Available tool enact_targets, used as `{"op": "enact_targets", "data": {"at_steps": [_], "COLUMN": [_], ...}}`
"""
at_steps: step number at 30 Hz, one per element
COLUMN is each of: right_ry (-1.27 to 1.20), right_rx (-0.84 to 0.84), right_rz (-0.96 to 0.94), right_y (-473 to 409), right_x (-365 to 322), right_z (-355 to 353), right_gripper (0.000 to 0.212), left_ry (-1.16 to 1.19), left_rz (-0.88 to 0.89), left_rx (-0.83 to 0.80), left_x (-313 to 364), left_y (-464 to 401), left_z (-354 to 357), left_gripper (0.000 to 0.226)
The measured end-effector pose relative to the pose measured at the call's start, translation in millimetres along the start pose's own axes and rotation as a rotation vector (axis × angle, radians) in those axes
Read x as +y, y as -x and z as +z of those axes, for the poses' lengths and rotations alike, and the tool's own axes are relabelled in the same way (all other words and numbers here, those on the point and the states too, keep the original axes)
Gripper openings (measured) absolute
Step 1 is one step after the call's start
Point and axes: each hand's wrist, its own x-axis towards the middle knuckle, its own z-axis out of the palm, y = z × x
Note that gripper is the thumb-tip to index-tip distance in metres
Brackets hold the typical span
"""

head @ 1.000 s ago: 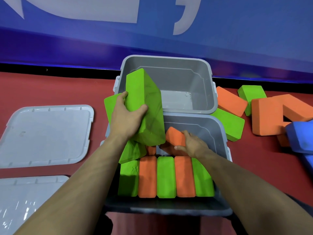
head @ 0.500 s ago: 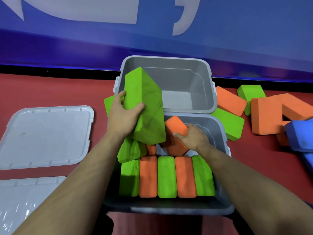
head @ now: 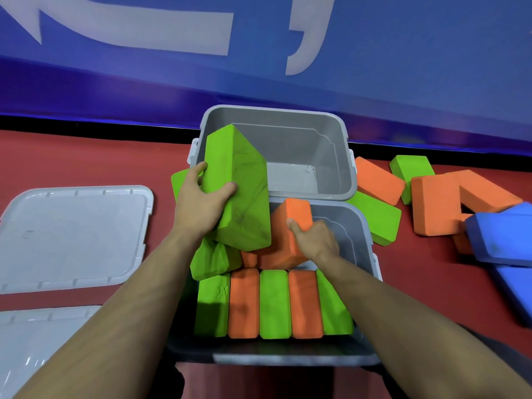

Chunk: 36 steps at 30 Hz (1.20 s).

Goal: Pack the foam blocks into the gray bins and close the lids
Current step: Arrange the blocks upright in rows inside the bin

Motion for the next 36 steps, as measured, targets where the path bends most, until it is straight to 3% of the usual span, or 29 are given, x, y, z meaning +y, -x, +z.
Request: {"op": "enact_targets", "data": {"at_steps": [10, 16, 22, 27, 31, 36], "right_ry": [-0.062, -0.216, -0.335, -0.237, -0.256, -0.291], "right_rx": [-0.169, -0.235, -0.356, -0.276, -0.298, -0.279], "right_rz": [-0.019, -0.032, -0.005, -0.082, -0.062, -0.038], "right_y": [-33, -26, -14, -15, -22, -29], "right_x": [1, 6, -1, 2, 9, 18], "right_z": [24, 16, 14, 39, 64, 79], "right_gripper": [0.118, 0.095, 0.038, 0.026, 0.048, 0.05], "left_ry": [0.02, 0.017, 0.05, 0.122, 0.147, 0.108], "left_rz": [-0.008, -0.01, -0.016, -0.023, -0.021, 0.003], "left_rx": [-0.012, -0.021, -0.019, -0.027, -0.039, -0.029], "left_x": [0, 4, 5, 3, -1, -4], "left_y": [1, 1, -1, 1, -2, -6], "left_z": [-1, 1, -9, -11, -12, -9], "left_gripper": [0.098, 0.089, 0.095, 0.092, 0.098, 0.098]}}
